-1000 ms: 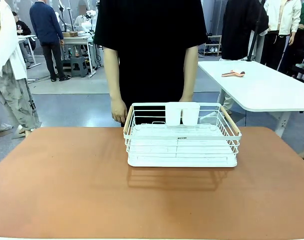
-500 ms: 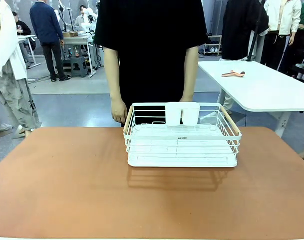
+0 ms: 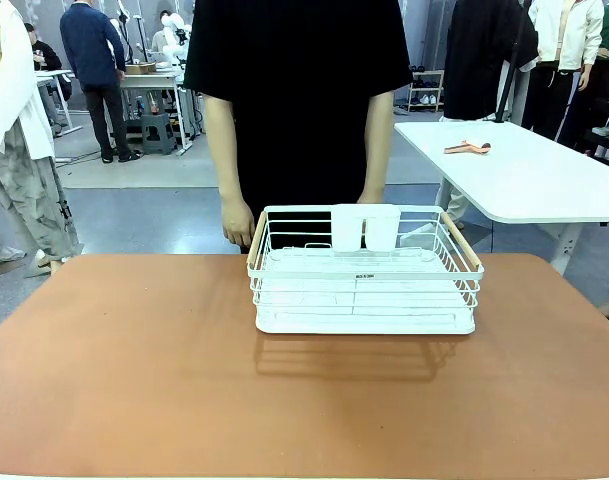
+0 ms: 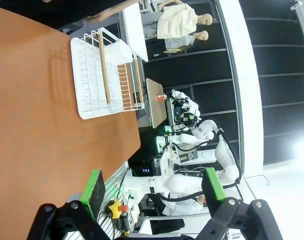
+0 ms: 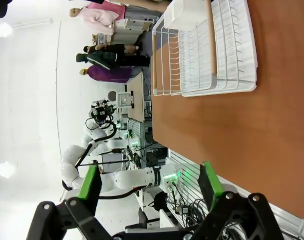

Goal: Clean the table.
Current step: Pick up the Lint Roller when the human hands it over.

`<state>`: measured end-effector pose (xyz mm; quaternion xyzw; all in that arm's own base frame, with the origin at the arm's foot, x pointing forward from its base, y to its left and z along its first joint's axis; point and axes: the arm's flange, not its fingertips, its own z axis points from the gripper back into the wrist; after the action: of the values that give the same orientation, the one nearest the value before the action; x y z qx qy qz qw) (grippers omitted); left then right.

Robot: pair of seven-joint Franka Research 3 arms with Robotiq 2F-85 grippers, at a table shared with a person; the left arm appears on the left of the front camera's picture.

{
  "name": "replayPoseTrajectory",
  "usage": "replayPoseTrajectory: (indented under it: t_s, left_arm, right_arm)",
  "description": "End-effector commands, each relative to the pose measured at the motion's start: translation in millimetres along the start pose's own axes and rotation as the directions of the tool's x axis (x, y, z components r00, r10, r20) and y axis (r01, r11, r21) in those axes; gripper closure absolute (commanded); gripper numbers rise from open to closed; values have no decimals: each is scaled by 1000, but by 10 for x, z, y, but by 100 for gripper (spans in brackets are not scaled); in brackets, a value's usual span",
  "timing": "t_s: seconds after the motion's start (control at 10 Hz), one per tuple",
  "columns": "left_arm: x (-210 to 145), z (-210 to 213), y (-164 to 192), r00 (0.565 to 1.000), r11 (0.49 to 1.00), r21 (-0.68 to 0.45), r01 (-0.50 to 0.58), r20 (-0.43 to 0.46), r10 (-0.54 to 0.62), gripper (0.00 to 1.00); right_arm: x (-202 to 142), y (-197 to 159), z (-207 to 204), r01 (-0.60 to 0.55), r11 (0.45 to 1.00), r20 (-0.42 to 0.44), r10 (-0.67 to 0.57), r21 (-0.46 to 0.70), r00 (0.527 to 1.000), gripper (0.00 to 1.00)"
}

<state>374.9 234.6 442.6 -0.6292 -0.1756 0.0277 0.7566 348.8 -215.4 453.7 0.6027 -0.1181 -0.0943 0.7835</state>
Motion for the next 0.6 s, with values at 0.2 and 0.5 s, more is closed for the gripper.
replayPoseTrajectory:
  t_s: [0.2,0.5]
  left_arm:
    - [-11,30,-5,1000,1000,3,1,3,-1,0]
    - [-11,30,-5,1000,1000,3,1,3,-1,0]
  right_arm:
    - [-5,11,14,-1,1000,3,1,0,1000,0]
    - [-5,11,14,-1,1000,3,1,0,1000,0]
